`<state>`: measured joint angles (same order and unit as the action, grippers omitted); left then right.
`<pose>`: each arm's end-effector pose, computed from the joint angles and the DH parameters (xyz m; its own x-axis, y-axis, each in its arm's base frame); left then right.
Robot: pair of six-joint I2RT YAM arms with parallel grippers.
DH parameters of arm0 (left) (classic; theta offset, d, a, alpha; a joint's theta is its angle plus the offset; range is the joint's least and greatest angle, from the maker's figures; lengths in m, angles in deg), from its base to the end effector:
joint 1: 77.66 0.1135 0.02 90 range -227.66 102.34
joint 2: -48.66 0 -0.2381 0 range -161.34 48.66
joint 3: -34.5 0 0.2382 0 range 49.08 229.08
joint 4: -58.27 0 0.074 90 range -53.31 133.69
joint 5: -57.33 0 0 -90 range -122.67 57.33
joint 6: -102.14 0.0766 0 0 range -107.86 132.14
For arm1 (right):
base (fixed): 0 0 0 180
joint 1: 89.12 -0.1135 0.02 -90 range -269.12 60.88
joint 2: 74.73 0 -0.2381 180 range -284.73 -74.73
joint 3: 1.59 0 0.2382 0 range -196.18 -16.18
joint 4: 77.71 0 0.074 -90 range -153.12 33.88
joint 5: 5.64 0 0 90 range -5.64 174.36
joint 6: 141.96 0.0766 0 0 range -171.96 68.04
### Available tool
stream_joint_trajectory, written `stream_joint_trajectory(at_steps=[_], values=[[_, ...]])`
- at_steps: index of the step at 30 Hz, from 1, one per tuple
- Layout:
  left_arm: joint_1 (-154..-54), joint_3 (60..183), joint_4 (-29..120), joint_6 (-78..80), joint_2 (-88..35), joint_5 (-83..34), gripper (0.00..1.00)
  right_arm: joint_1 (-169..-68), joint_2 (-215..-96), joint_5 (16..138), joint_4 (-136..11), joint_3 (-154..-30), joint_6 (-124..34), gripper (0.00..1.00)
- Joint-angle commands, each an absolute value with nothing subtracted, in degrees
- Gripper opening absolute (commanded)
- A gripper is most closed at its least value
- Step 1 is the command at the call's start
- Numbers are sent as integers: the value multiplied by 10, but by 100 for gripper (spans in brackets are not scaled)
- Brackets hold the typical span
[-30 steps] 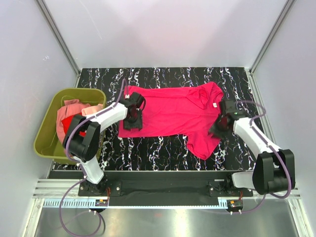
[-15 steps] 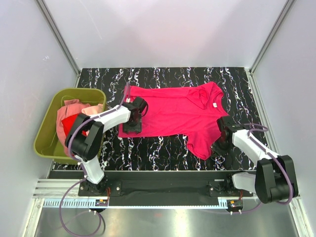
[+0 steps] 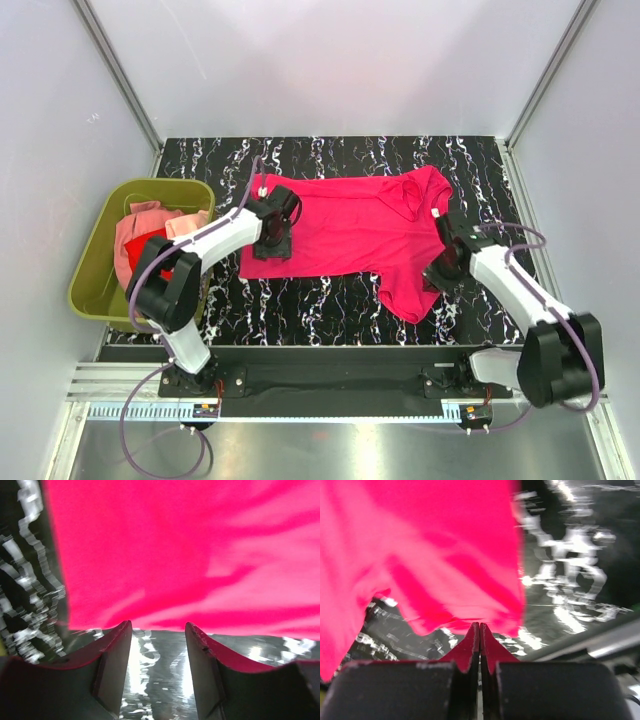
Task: Fold and stack the t-shirts
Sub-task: Fold the tshirt
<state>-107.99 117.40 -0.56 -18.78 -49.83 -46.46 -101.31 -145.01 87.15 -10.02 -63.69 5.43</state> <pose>0.2893 -0.1481 0.1420 -0.9369 -0.0300 -0.3484 -0.0539 0.9968 0.0590 0.2082 0.0412 0.1578 -0.6787 0.7142 -0.1713 0.6911 0.7000 0.1802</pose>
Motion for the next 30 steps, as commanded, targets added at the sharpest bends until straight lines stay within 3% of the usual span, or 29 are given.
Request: stream_joint_trajectory(at_steps=[1, 9, 17, 30], values=[[-1079, 1215, 23, -179, -513, -393, 51, -1066, -1519, 835, -157, -662, 40, 0], [-1073, 1229, 11, -185, -535, -422, 49, -1163, -1606, 889, -175, -635, 88, 0], [-1073, 1172, 0, -199, -550, -511, 49, -1191, -1558, 915, -144, -590, 108, 0], [-1078, 1155, -17, -209, -547, -551, 50, -1207, -1460, 937, -85, -526, 137, 0]])
